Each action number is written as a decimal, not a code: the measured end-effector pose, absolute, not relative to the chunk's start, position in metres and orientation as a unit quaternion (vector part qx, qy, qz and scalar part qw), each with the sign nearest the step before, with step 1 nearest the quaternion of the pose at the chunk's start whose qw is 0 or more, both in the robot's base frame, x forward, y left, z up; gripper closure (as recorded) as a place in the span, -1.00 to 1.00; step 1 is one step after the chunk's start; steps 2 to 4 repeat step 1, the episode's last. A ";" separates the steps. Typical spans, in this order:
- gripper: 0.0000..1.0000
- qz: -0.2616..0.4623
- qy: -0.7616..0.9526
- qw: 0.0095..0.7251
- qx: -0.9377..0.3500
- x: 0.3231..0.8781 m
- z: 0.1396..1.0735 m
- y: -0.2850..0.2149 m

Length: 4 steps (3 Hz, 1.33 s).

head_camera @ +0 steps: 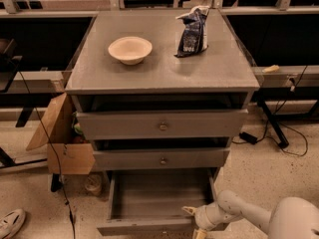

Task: Open bottom drawer

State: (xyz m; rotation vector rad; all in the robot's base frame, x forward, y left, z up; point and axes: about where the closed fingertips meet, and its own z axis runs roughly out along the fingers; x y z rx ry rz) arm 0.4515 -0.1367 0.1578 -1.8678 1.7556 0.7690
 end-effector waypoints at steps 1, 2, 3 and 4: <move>-1.00 0.281 0.646 0.249 -0.664 0.449 0.159 -0.145; -1.00 0.281 0.646 0.249 -0.664 0.449 0.159 -0.145; -1.00 0.281 0.646 0.249 -0.664 0.449 0.159 -0.145; -1.00 0.281 0.646 0.249 -0.664 0.449 0.159 -0.145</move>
Offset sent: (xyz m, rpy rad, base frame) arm 0.0000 0.0000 0.0000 0.0000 0.0000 0.0000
